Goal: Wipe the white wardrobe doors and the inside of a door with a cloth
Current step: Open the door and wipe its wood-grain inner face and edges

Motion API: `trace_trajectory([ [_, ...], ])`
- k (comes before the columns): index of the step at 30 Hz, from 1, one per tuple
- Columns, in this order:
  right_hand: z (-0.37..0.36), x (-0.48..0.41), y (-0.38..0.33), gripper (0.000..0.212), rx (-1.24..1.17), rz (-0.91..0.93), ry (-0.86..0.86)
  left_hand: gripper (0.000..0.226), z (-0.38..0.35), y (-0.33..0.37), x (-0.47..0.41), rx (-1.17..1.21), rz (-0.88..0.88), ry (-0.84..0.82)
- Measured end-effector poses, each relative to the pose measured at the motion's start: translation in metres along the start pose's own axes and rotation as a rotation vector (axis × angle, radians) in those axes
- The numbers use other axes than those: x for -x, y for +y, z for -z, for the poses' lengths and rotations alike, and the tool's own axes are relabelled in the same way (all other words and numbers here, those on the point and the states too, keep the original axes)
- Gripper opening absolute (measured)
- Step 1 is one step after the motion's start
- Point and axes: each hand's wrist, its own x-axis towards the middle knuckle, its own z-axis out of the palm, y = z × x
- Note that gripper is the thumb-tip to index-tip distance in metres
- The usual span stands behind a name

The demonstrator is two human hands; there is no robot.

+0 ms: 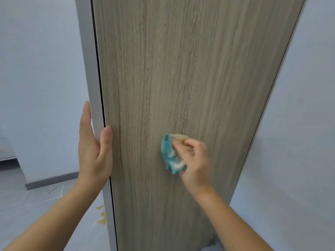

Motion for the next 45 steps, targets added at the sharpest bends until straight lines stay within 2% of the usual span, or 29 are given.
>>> trace_trajectory([
  [3,0.022,-0.014,0.044,0.051,0.09,-0.227,0.04,0.065,-0.001,0.0,0.0,-0.016,-0.018,0.026],
  [7,0.045,-0.043,0.104,0.063,0.254,-0.528,0.167,0.062,-0.001,0.0,0.001,-0.046,-0.047,0.037],
  [9,0.051,-0.054,0.127,0.063,0.315,-0.679,0.204,0.063,-0.001,-0.001,0.001,-0.057,-0.053,0.031],
  [13,0.062,-0.066,0.164,0.058,0.462,-0.833,0.186,0.063,-0.002,-0.004,0.001,-0.07,-0.054,0.031],
  [17,0.068,-0.066,0.182,0.051,0.495,-0.981,0.184,0.061,0.0,-0.007,0.0,-0.069,-0.062,0.041],
  [23,0.055,-0.045,0.158,0.037,0.397,-0.96,0.214,0.065,-0.001,-0.004,0.002,-0.074,-0.043,0.034],
  [27,0.027,-0.006,0.099,0.031,0.221,-0.85,0.227,0.065,-0.001,-0.005,0.003,-0.068,-0.032,0.025],
  [34,-0.022,0.019,-0.015,0.059,-0.054,-0.705,0.302,0.068,-0.002,-0.007,0.003,-0.052,-0.043,0.009],
  [36,-0.032,0.025,-0.058,0.058,-0.141,-0.645,0.261,0.067,-0.001,-0.007,0.003,-0.044,-0.041,0.007],
  [40,-0.055,0.043,-0.14,0.031,-0.263,-0.389,0.073,0.068,0.001,-0.007,0.002,-0.085,-0.04,-0.011],
  [42,-0.06,0.051,-0.152,0.026,-0.236,-0.258,-0.013,0.067,0.003,-0.007,0.002,-0.09,-0.05,-0.043],
  [45,-0.057,0.053,-0.14,0.032,-0.159,-0.095,-0.077,0.065,0.009,-0.015,0.008,-0.072,-0.086,-0.054],
])
